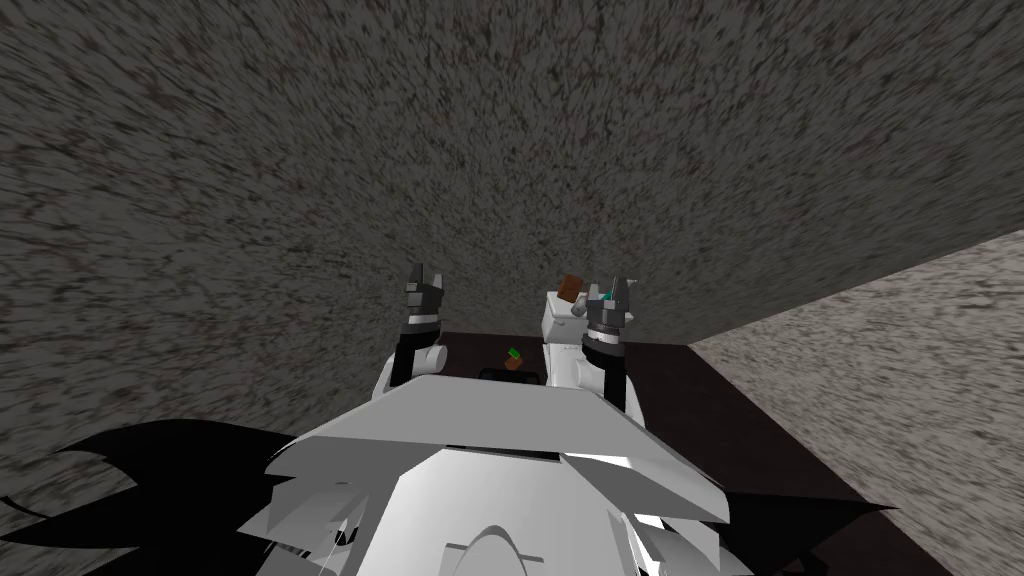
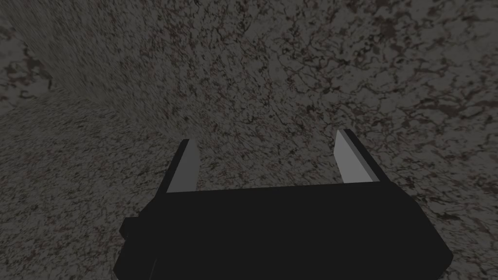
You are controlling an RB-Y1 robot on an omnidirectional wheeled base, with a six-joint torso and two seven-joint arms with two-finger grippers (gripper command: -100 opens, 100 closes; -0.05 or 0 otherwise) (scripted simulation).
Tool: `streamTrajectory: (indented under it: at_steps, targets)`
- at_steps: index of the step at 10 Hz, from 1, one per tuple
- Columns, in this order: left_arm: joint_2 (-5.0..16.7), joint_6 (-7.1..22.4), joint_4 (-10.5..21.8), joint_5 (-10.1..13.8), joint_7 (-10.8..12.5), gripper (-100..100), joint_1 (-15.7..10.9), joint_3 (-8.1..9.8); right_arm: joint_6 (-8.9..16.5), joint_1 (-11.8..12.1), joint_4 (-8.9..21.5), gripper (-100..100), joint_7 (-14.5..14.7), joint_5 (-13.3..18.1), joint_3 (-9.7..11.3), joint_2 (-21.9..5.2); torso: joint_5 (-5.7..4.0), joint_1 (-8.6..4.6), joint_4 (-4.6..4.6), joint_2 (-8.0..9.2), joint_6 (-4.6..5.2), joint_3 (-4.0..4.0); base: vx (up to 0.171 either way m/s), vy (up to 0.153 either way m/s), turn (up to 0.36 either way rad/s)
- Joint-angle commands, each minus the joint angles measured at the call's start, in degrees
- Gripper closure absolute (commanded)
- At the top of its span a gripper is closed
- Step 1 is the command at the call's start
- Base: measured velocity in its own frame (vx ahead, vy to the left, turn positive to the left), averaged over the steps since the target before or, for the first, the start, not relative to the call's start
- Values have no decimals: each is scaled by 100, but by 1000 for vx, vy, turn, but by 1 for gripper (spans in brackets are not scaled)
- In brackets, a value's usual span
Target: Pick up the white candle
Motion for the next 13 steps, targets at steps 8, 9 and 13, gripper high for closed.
streamTrajectory:
  at_steps: [8, 9, 13]
  targets:
    - [1, 0, 0, 0, 0, 0, 0, 1, -318, 238, 766, -100, -117, 111, 251, -1439, -5, -23, 2, 7, 1, 5, -17, -48, 39]
    - [1, 0, 0, 0, 0, 0, 0, 1, -389, 289, 927, -100, -143, 140, 307, -1618, -6, -24, 1, 7, 1, 4, -24, -65, 72]
    - [0, 0, 0, 0, 0, 0, 0, 0, -542, 395, 1278, -100, -200, 209, 431, -2225, -5, -18, 1, 5, 0, 3, -16, -46, 46]
